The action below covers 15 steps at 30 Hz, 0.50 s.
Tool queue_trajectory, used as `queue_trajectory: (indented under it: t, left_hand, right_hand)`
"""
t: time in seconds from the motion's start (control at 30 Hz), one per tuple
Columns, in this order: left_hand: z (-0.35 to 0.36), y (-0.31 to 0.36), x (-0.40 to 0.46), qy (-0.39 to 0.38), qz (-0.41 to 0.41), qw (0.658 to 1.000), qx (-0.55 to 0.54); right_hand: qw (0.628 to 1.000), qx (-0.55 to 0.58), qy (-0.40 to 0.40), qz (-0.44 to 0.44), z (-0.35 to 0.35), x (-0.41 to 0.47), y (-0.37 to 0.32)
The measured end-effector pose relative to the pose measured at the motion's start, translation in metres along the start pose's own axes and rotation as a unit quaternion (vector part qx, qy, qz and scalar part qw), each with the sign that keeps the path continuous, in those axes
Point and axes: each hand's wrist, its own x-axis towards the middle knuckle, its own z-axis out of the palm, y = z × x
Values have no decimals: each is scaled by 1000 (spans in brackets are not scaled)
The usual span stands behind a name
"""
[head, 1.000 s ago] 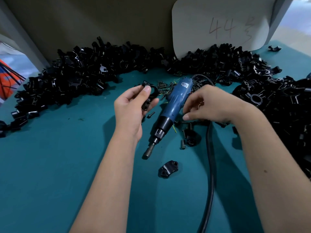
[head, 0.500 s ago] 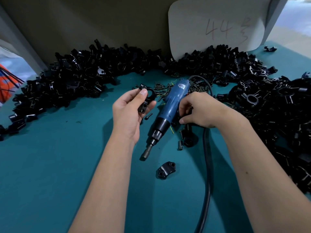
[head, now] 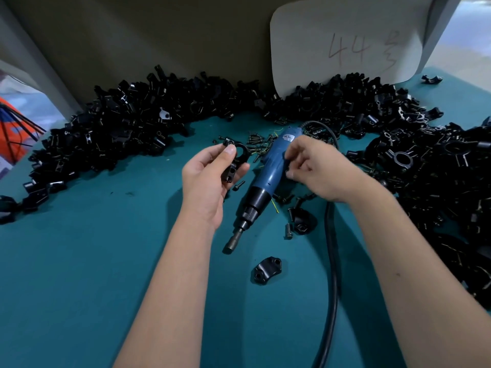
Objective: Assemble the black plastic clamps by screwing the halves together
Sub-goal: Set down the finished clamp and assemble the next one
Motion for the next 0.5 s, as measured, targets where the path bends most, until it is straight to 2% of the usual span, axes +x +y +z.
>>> queue_trajectory:
  t: [0.1,0.17,0.23,0.33,0.5]
  left_hand:
    - [0,-1,2,-25,6,1000,8]
    - [2,-3,0,-45,14,999,24]
    - [5,-5,-2,-68,26,997,40]
    - [7,-7,-3,-104,51,991,72]
    - [8,-9,-5,-141,82,980,112]
  right_hand:
    - [988,143,53,-12,-11,-3,-5]
    - [958,259,117,-27,-10,-4,-13]
    - [929,338,148,-37,-4,-5,-22]
    - [923,351,145,-58,5,-4,-29]
    - [936,323,111,-84,10,-4,-33]
